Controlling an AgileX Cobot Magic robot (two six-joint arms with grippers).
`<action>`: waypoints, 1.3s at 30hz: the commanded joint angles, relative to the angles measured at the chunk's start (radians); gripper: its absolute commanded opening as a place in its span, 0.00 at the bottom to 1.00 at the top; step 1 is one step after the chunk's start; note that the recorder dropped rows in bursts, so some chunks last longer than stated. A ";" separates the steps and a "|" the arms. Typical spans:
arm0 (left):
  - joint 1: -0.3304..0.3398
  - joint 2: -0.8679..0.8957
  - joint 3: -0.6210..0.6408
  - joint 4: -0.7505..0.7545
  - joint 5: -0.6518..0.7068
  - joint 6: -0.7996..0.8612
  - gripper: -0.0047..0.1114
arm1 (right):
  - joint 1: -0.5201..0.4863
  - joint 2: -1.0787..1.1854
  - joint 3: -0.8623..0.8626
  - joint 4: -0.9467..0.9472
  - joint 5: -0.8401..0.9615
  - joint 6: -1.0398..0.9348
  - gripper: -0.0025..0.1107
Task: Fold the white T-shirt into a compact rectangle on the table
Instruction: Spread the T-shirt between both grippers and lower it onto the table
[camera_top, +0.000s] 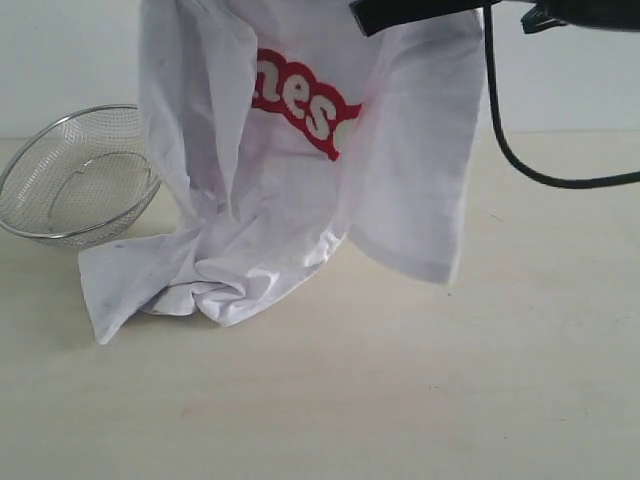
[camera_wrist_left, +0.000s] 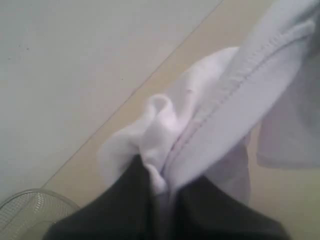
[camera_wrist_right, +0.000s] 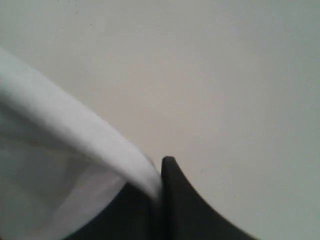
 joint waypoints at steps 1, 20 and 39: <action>0.002 -0.006 -0.007 0.012 0.001 -0.012 0.08 | -0.049 -0.013 0.002 -0.002 -0.009 -0.001 0.02; -0.056 0.124 -0.007 0.004 -0.073 0.065 0.08 | -0.103 0.029 0.002 -0.002 0.005 -0.024 0.02; -0.056 0.458 -0.011 0.004 -0.678 0.263 0.08 | -0.440 0.430 -0.147 -0.016 0.414 0.238 0.02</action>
